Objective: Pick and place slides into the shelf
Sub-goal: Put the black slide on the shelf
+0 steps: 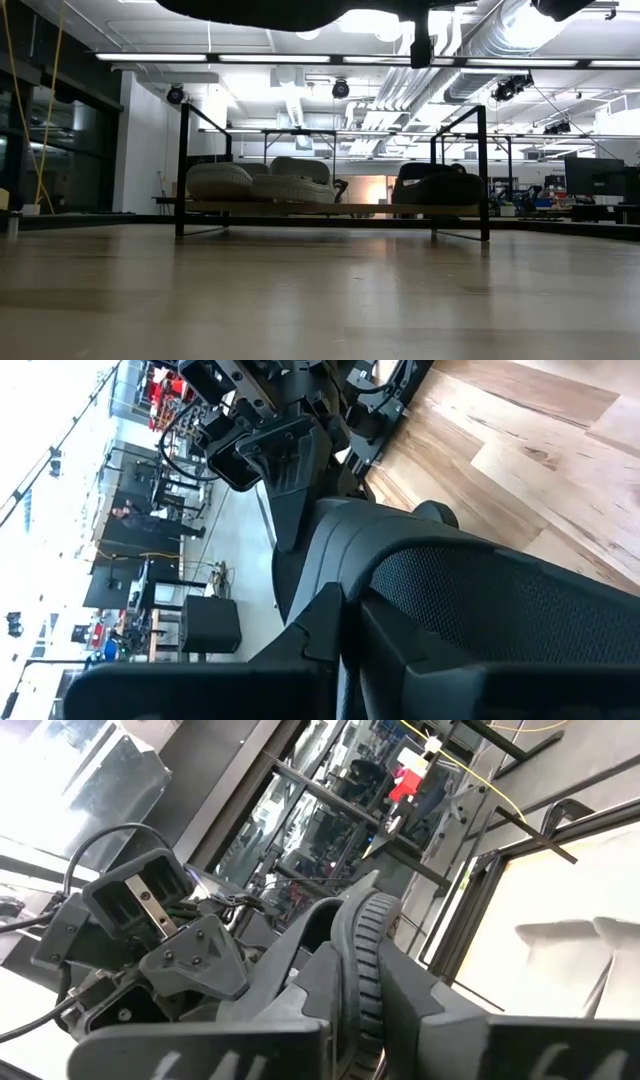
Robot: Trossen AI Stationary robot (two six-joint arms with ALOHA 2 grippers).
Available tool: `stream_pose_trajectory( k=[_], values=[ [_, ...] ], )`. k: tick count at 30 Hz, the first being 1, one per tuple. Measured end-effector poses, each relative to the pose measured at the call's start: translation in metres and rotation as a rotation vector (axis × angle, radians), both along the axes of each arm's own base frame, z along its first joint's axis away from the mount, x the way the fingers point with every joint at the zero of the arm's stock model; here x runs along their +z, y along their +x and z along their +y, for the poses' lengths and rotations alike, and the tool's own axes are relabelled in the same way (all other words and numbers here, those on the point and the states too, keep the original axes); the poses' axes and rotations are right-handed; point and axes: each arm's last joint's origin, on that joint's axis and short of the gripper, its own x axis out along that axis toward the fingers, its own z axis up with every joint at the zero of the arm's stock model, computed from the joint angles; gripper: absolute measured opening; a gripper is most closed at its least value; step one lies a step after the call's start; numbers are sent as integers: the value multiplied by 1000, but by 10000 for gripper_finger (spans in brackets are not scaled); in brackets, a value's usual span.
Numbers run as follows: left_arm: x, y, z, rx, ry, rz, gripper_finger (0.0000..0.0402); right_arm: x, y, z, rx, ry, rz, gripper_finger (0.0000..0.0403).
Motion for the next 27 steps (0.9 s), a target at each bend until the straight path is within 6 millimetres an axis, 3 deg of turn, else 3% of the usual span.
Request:
stream_pose_trajectory(
  k=[14, 27],
  values=[
    [0, -1, 3, 109, -23, -22, 128, 7, -6, 5, -35, -72, 15, 18],
    [0, -2, 3, 130, -66, -38, 141, 25, -25, 14, -137, -154, 45, 18]
  ],
)
